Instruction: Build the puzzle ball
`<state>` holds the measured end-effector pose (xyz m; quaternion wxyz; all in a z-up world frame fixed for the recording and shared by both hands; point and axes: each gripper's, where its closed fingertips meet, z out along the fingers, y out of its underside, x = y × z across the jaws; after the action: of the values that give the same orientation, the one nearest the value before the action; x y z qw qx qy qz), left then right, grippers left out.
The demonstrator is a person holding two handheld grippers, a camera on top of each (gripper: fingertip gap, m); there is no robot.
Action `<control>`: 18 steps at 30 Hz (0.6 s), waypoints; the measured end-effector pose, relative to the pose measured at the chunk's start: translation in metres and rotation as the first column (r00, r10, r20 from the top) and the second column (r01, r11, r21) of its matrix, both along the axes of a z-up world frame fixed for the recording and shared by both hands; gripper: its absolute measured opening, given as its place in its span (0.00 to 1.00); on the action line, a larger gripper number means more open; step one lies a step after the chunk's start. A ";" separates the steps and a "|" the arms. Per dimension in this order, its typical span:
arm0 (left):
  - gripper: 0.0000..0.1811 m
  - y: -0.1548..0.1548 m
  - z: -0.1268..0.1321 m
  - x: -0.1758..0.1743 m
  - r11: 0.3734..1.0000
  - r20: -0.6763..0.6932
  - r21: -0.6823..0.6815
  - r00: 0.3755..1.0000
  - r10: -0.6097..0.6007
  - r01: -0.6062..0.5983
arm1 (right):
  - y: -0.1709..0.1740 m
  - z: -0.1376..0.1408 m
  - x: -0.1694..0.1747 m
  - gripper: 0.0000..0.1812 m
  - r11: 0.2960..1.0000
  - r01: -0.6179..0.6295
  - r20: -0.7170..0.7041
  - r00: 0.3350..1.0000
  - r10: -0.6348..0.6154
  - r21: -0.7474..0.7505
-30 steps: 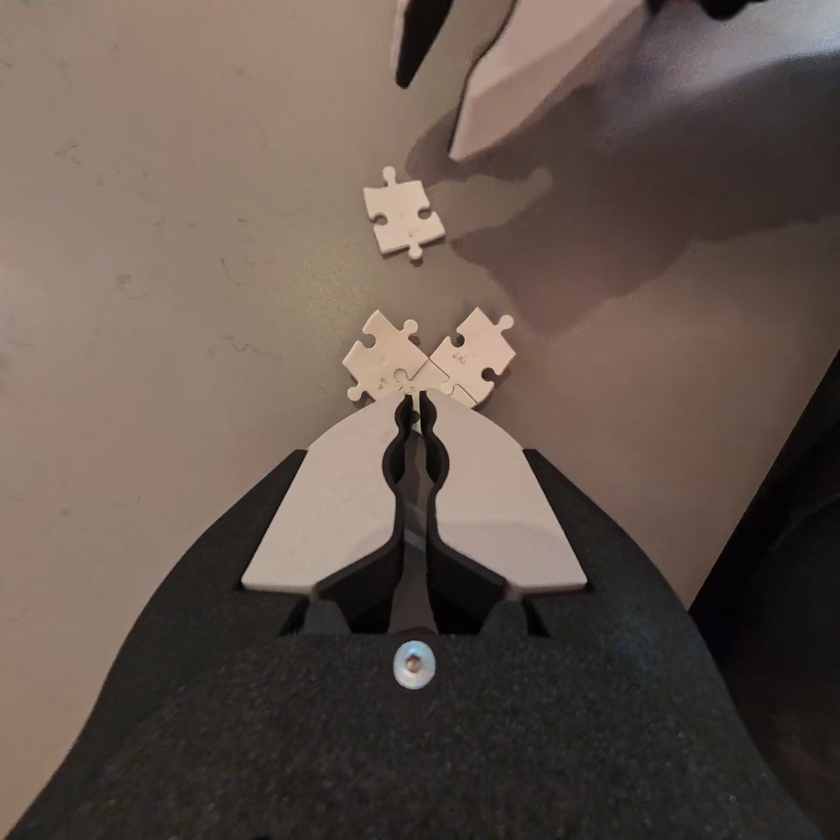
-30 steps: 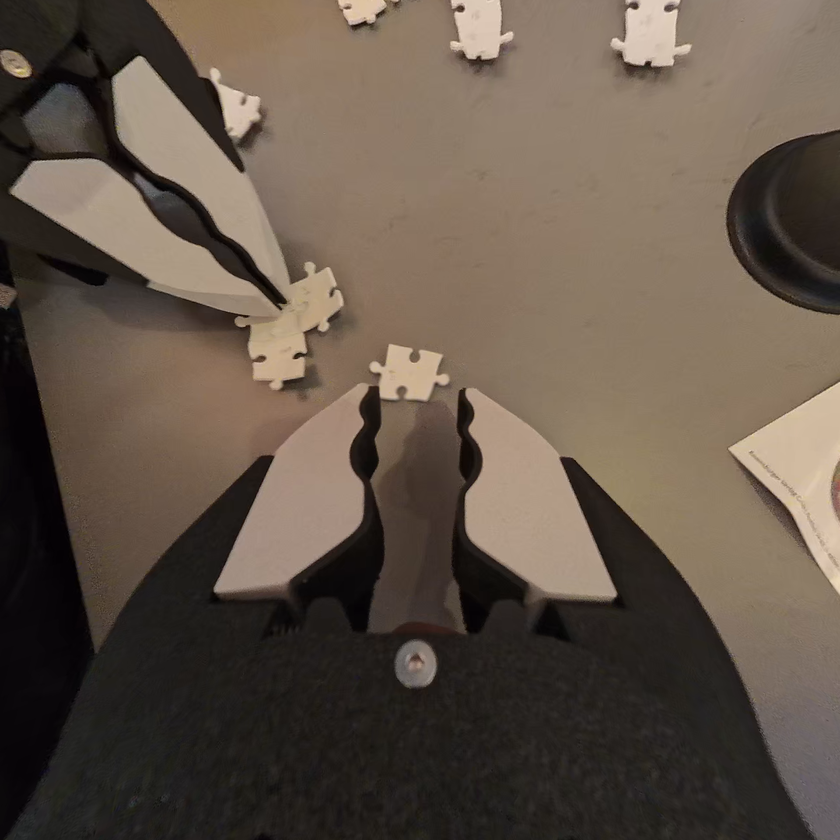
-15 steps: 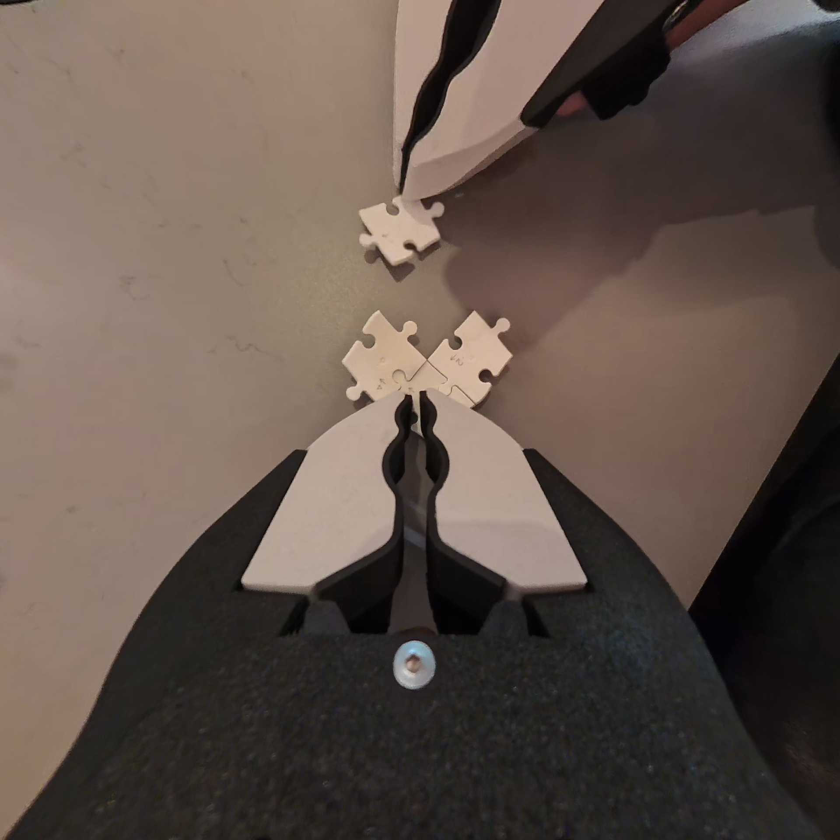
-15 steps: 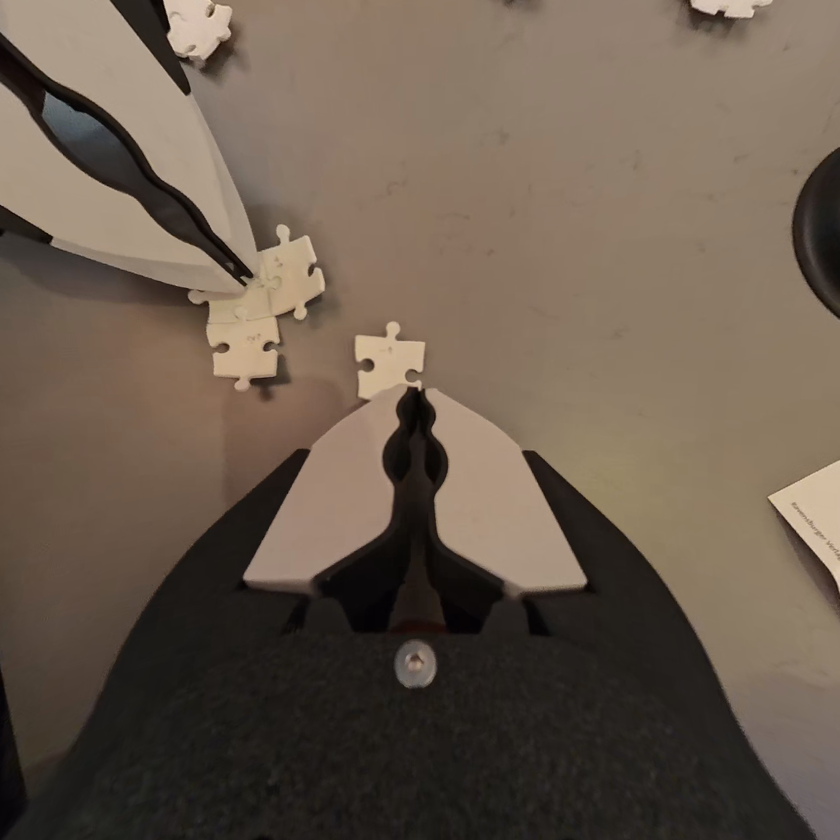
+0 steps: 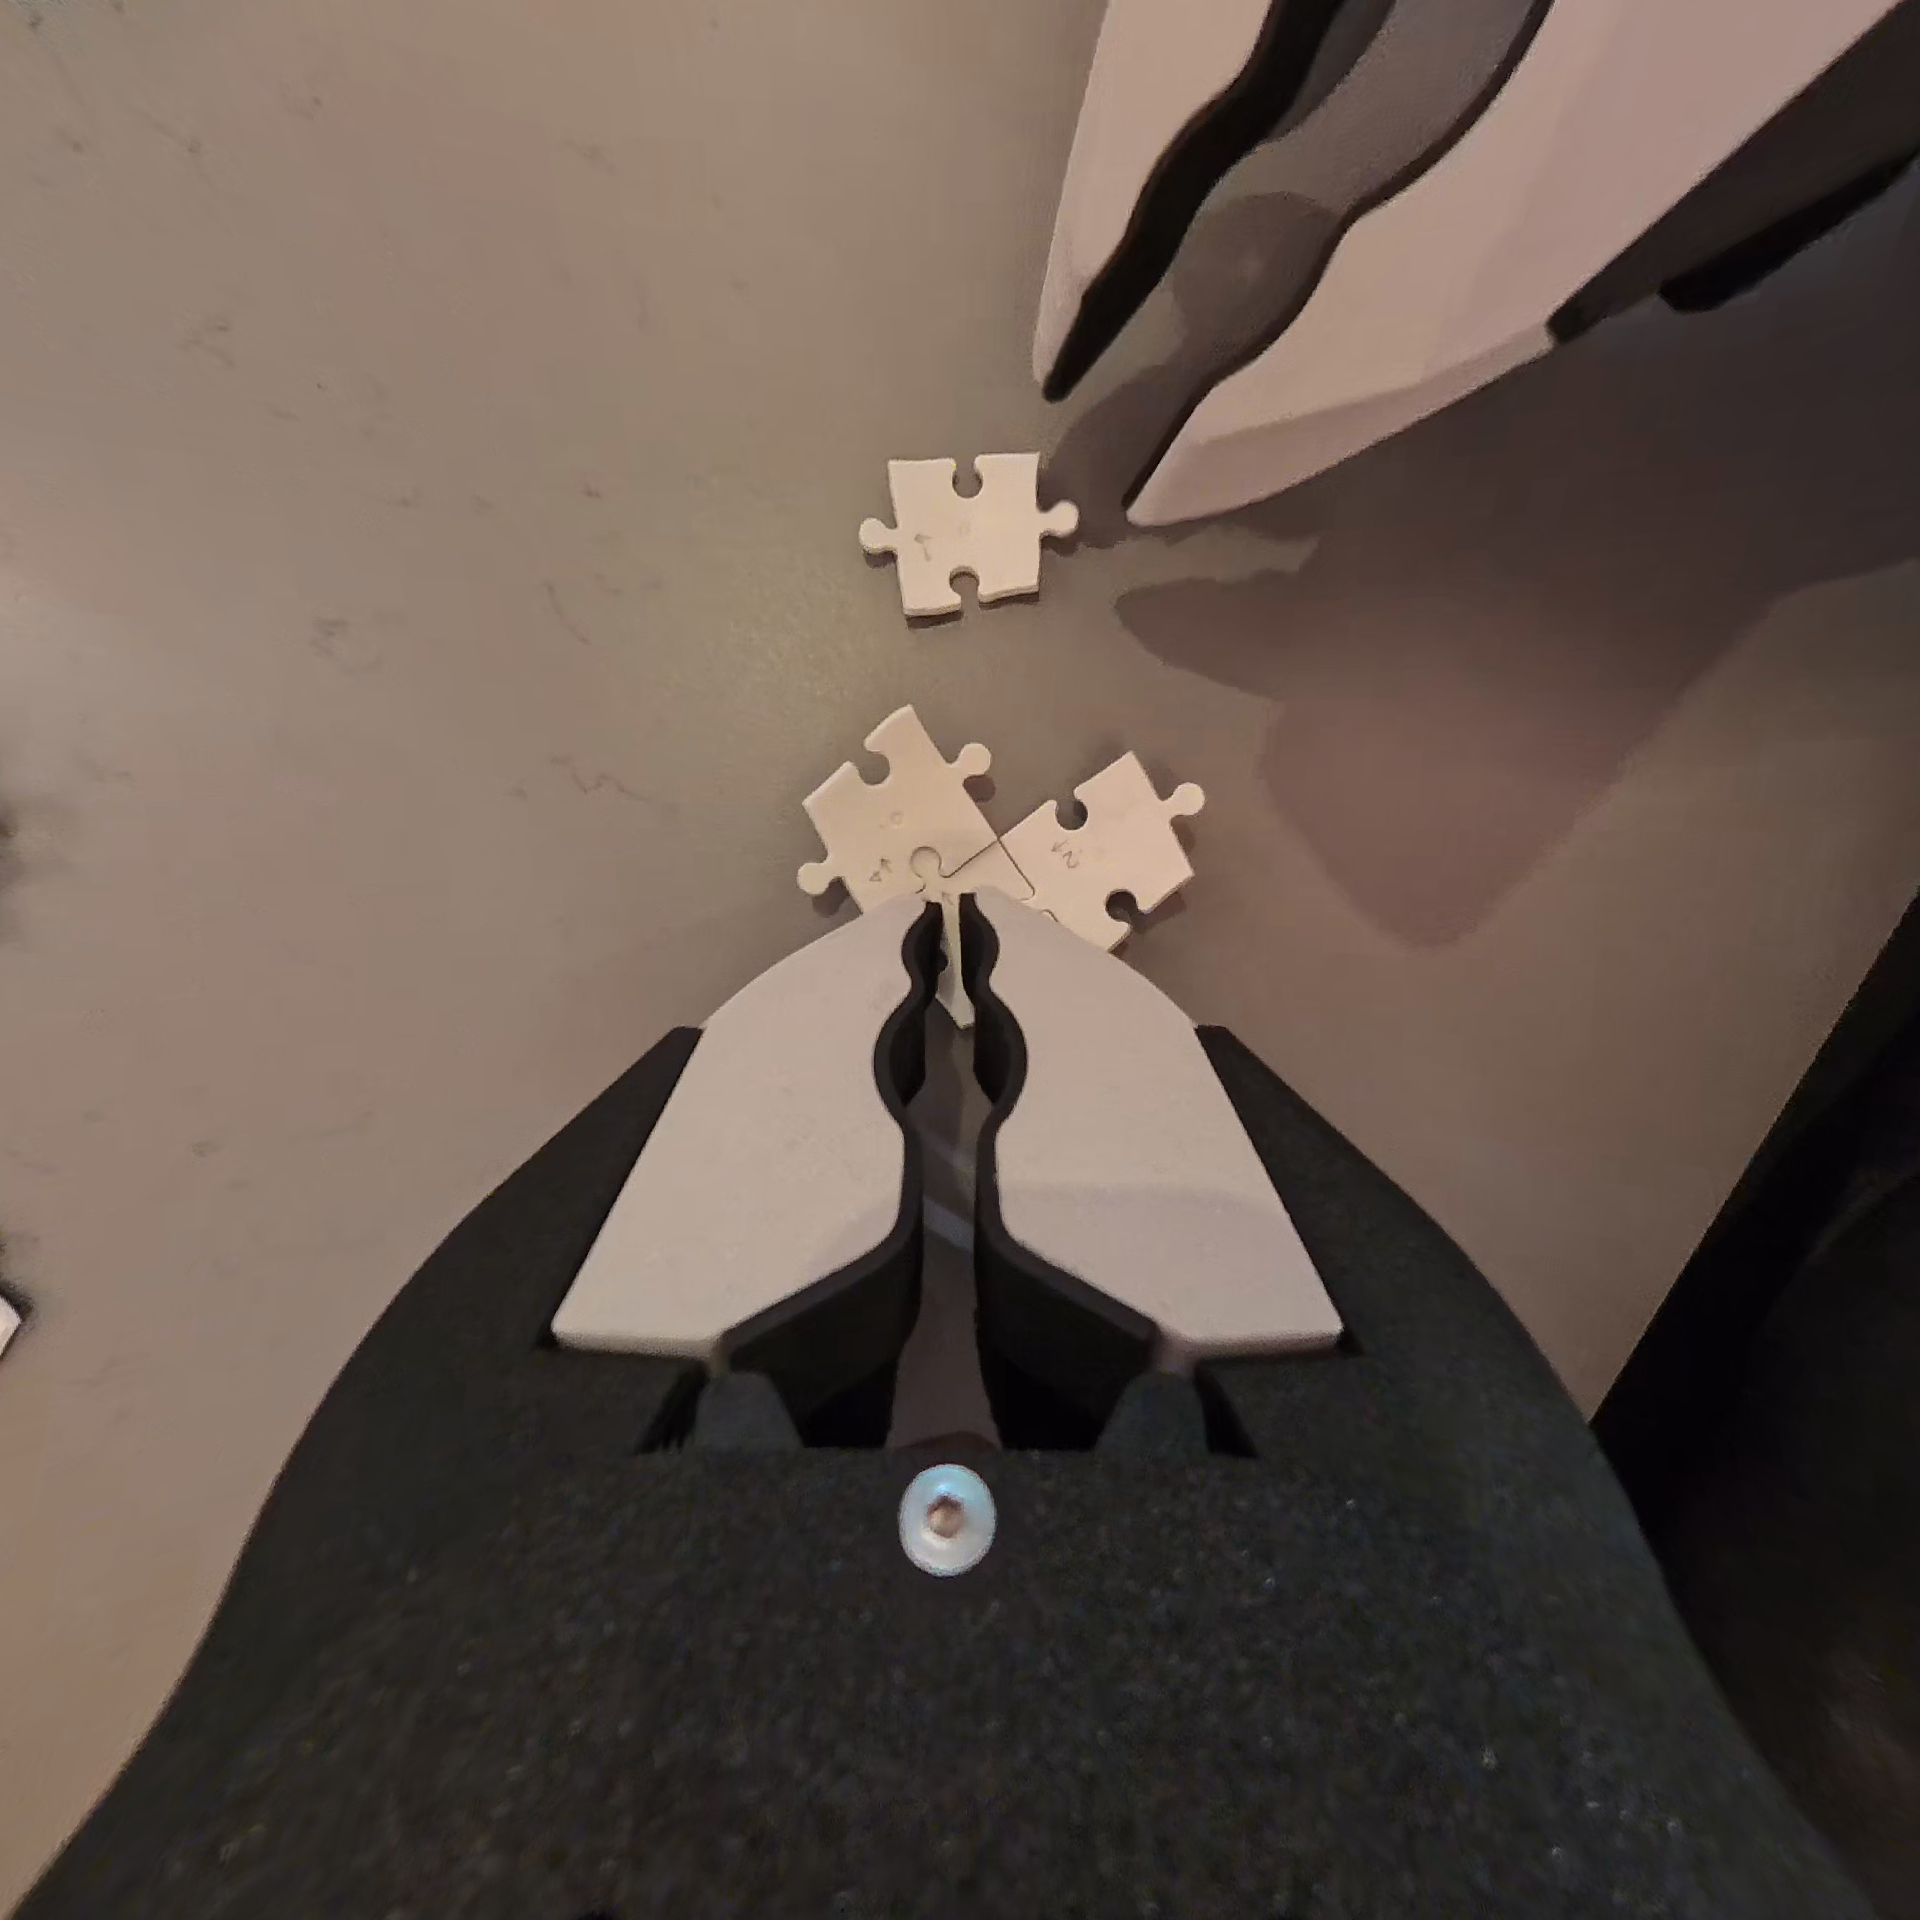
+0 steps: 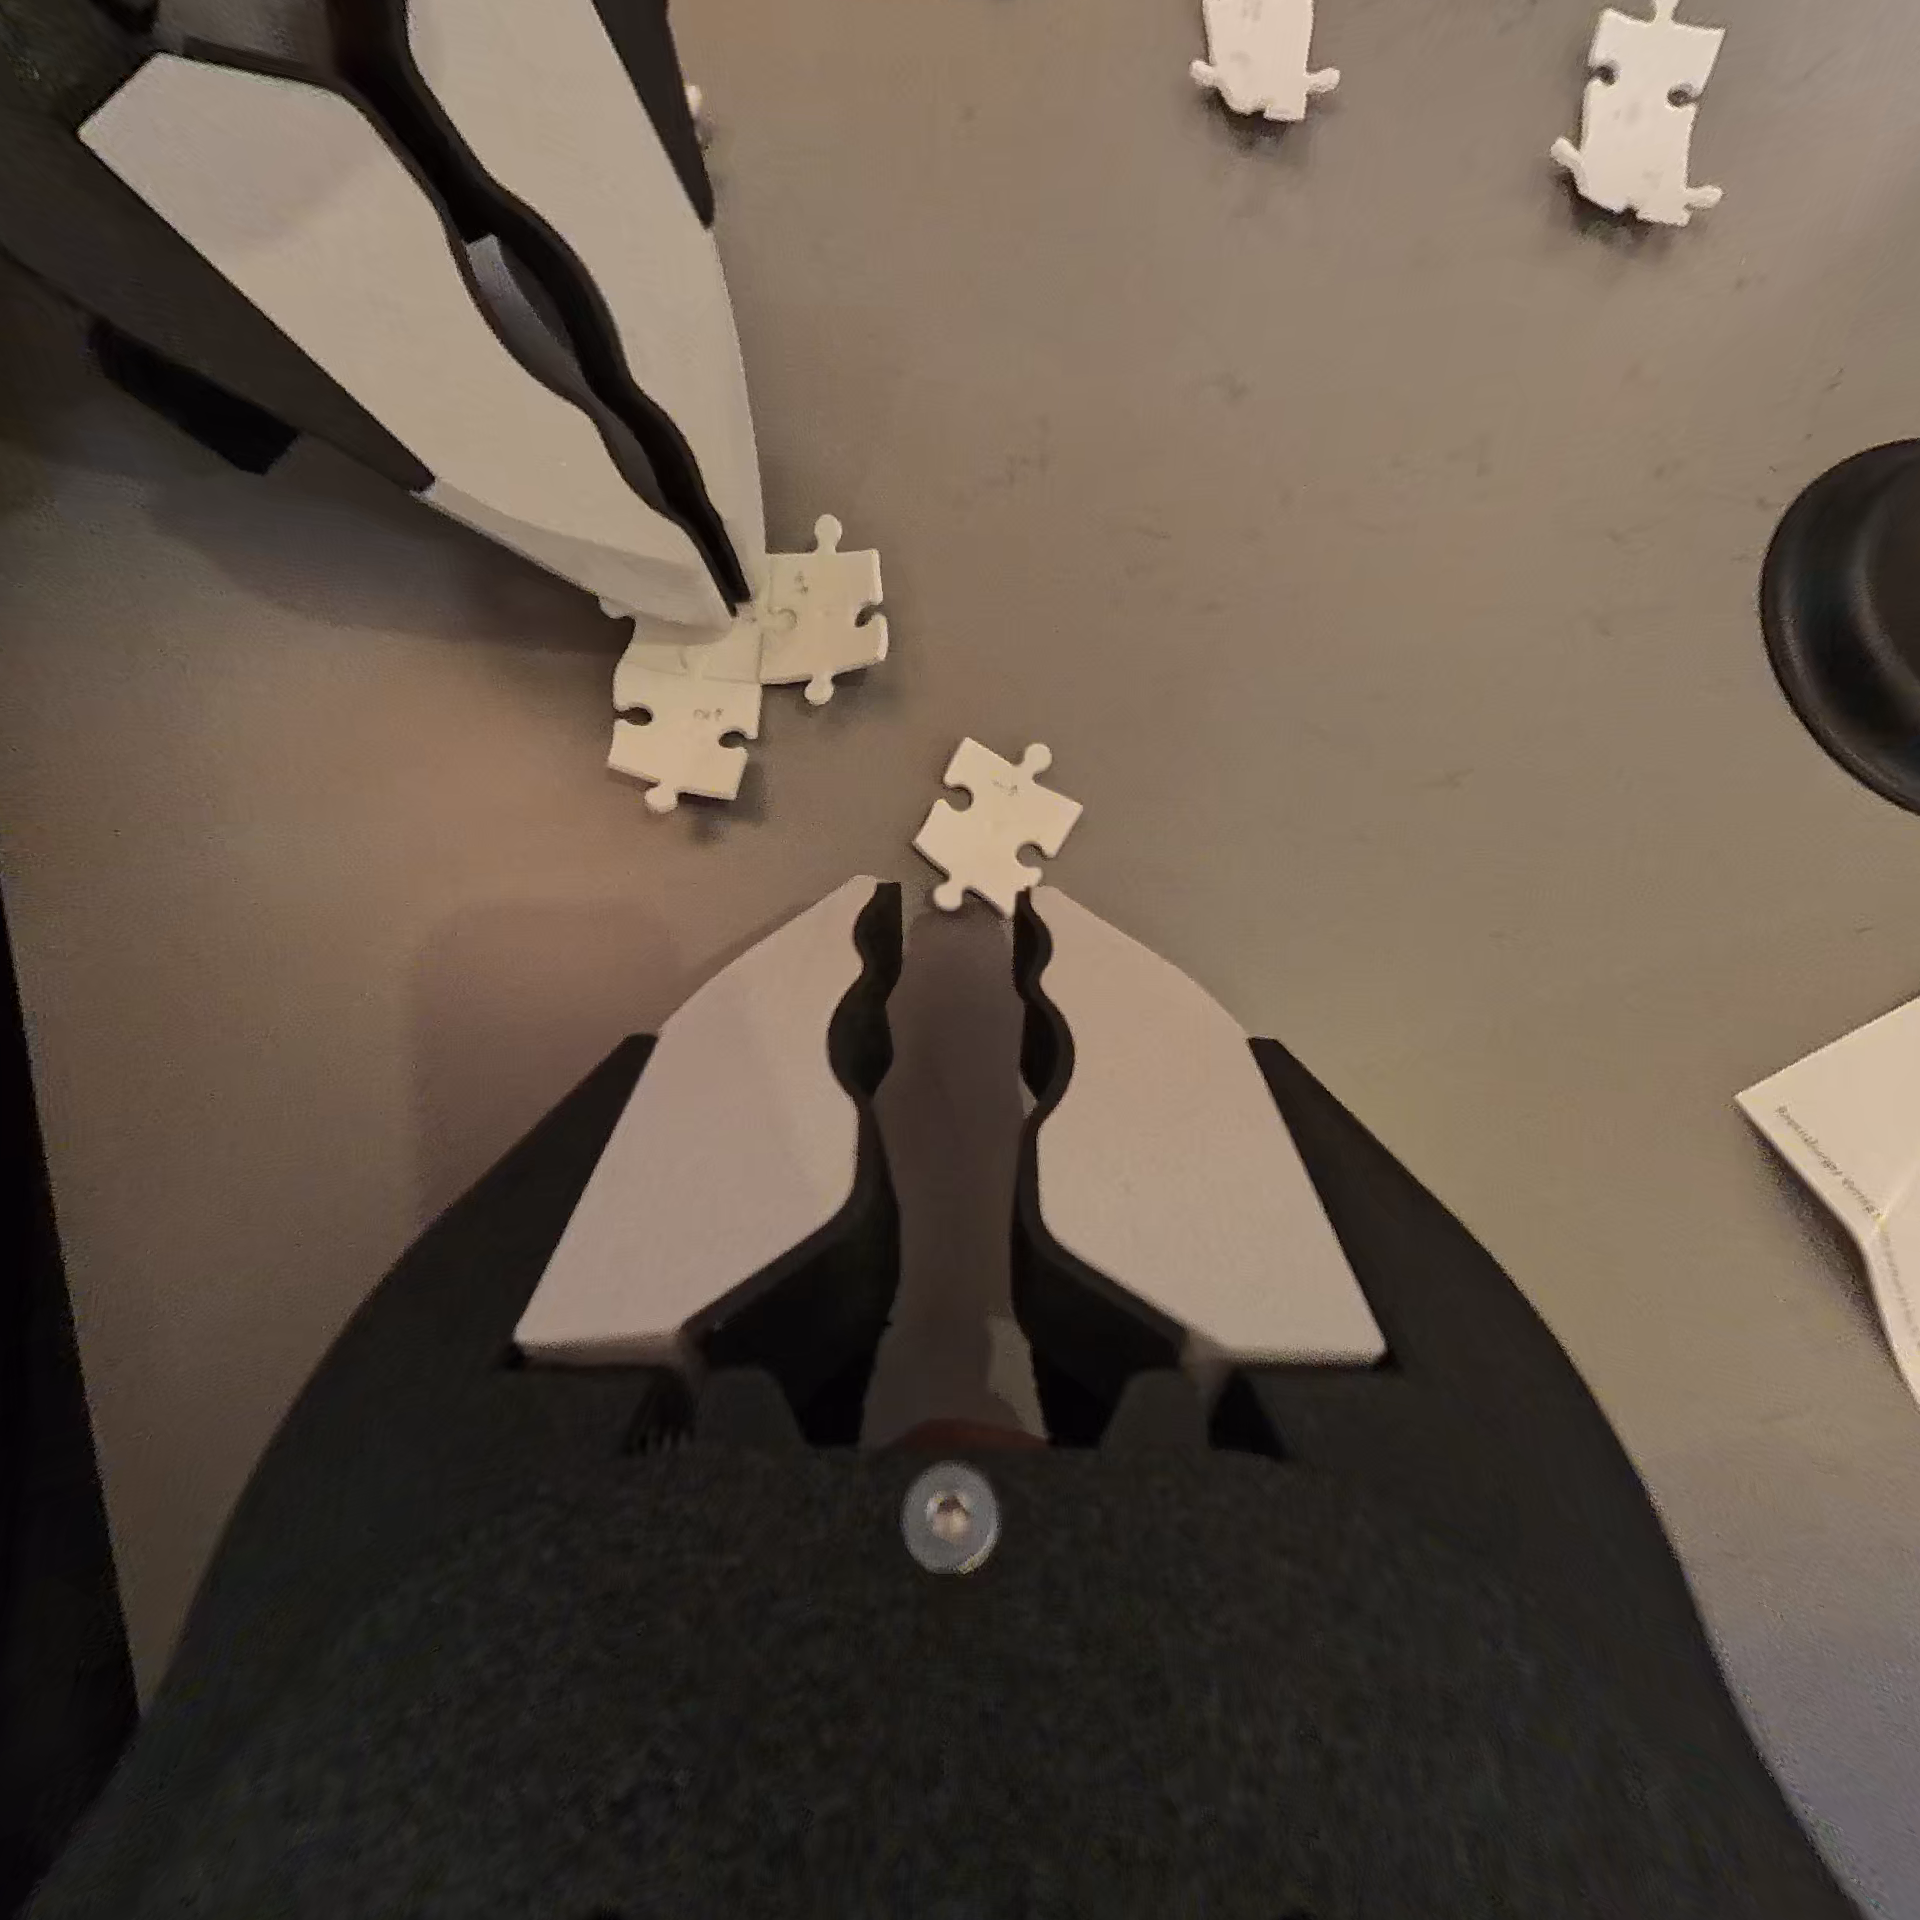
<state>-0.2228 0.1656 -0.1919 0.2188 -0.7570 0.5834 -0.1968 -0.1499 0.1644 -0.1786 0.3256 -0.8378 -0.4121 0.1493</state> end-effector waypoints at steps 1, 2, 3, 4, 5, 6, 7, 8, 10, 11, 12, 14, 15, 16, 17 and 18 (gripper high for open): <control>0.02 0.000 0.000 0.000 1.000 -0.001 0.001 1.000 -0.001 0.001 | -0.001 -0.002 -0.002 0.11 1.000 0.020 0.005 1.000 -0.020 0.000; 0.02 -0.001 0.000 0.000 1.000 -0.002 0.001 1.000 -0.002 0.002 | -0.001 -0.005 -0.004 0.11 0.999 0.040 0.009 0.999 -0.040 -0.006; 0.02 -0.001 -0.001 0.000 1.000 -0.003 0.000 1.000 -0.002 0.002 | -0.002 -0.006 -0.006 0.11 0.998 0.057 0.004 0.998 -0.057 -0.007; 0.02 -0.001 0.000 0.000 1.000 -0.003 0.000 1.000 -0.003 0.003 | -0.003 -0.006 -0.008 0.11 0.997 0.076 -0.003 0.997 -0.076 0.001; 0.02 -0.001 0.000 0.000 1.000 -0.002 0.001 1.000 -0.004 0.004 | -0.003 -0.008 -0.009 0.11 0.996 0.095 -0.007 0.995 -0.095 0.005; 0.02 -0.001 0.000 0.000 1.000 -0.002 0.001 1.000 -0.004 0.004 | -0.004 -0.010 -0.010 0.11 0.995 0.102 -0.007 0.995 -0.102 -0.005; 0.02 -0.002 0.000 0.001 1.000 -0.001 0.001 1.000 -0.004 0.004 | -0.004 -0.014 -0.009 0.11 0.994 0.113 0.009 0.994 -0.112 -0.011; 0.02 -0.002 0.000 0.001 1.000 -0.001 0.000 1.000 -0.005 0.005 | -0.003 -0.018 -0.007 0.11 0.992 0.125 0.034 0.992 -0.125 -0.003; 0.02 -0.002 0.000 0.001 1.000 -0.002 0.000 1.000 -0.008 0.008 | 0.000 -0.016 -0.005 0.10 0.990 0.140 0.033 0.990 -0.140 0.020; 0.02 -0.002 0.000 0.001 1.000 -0.002 0.002 1.000 -0.008 0.008 | 0.001 -0.017 -0.005 0.10 0.989 0.144 0.038 0.989 -0.145 0.016; 0.02 -0.002 0.000 0.001 1.000 -0.002 0.003 1.000 -0.008 0.008 | 0.002 -0.017 -0.005 0.10 0.990 0.143 0.036 0.989 -0.144 0.018; 0.02 -0.001 0.000 0.000 1.000 -0.003 0.006 1.000 -0.007 0.007 | 0.003 -0.017 -0.005 0.05 0.990 0.139 0.033 0.990 -0.140 0.022; 0.02 -0.001 0.001 0.000 1.000 -0.003 0.008 1.000 -0.006 0.006 | 0.004 -0.017 -0.005 0.03 0.990 0.139 0.036 0.990 -0.140 0.027; 0.02 0.001 0.001 -0.001 1.000 -0.005 0.010 1.000 -0.004 0.004 | 0.005 -0.017 -0.004 0.03 0.990 0.134 0.041 0.990 -0.135 0.034; 0.02 0.002 0.001 -0.001 1.000 -0.005 0.012 1.000 -0.002 0.002 | 0.006 -0.017 -0.004 0.03 0.991 0.127 0.046 0.991 -0.128 0.038; 0.02 0.003 0.001 -0.001 1.000 -0.005 0.012 1.000 0.000 0.000 | 0.006 -0.017 -0.003 0.03 0.992 0.120 0.053 0.991 -0.122 0.042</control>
<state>-0.2241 0.1686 -0.1908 0.2218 -0.7560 0.5853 -0.1914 -0.1530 0.1705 -0.1960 0.3386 -0.8587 -0.3720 0.0981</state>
